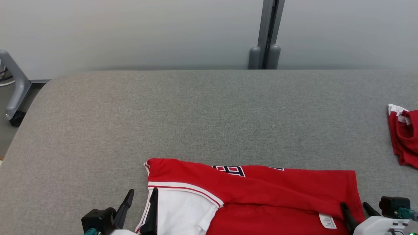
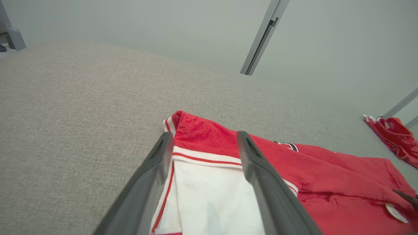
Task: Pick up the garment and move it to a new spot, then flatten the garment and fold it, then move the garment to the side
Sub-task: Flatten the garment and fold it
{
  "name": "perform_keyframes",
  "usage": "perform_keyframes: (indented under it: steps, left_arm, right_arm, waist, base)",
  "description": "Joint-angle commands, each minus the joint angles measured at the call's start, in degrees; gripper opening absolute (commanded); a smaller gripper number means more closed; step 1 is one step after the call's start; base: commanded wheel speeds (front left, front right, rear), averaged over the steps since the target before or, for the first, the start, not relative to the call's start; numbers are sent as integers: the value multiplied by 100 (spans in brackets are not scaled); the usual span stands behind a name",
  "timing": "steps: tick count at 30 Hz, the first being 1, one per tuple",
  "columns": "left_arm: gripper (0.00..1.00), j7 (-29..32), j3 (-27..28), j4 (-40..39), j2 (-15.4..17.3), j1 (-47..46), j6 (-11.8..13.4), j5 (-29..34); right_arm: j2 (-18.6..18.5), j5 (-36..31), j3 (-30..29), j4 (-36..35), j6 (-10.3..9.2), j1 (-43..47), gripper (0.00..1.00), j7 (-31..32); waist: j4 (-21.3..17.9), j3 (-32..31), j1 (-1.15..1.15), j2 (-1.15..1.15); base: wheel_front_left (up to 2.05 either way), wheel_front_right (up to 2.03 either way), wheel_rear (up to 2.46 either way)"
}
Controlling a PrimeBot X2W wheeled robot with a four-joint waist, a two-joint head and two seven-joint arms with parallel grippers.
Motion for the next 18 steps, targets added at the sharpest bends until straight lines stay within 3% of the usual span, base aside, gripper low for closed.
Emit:
perform_keyframes:
  steps: [1,5,6,7,11,18]
  left_arm:
    - [100,-33,29,21,26,-117,-1,-5]
    - [100,-56,42,59,33,-147,-14,-25]
    - [100,-64,46,68,34,-153,-13,-28]
    - [100,-70,48,72,37,-155,-10,-26]
    - [100,-86,47,91,55,-173,18,-8]
    - [100,-155,106,118,88,-206,93,39]
  right_arm:
    - [-37,9,0,120,0,-87,100,53]
    - [-48,114,199,535,0,-257,97,218]
    - [-60,156,262,619,0,-299,58,248]
    - [-75,190,325,693,0,-329,39,263]
    - [-169,394,465,861,-1,-486,0,254]
    - [-506,779,482,747,-13,-767,0,177]
  waist:
    - [6,9,0,0]
    - [14,21,0,0]
    - [15,21,0,0]
    - [17,21,0,0]
    - [20,8,0,0]
    - [-79,-47,0,0]
  base:
    - [0,0,0]
    - [0,0,0]
    - [0,0,0]
    - [0,0,0]
    - [0,0,0]
    - [0,0,0]
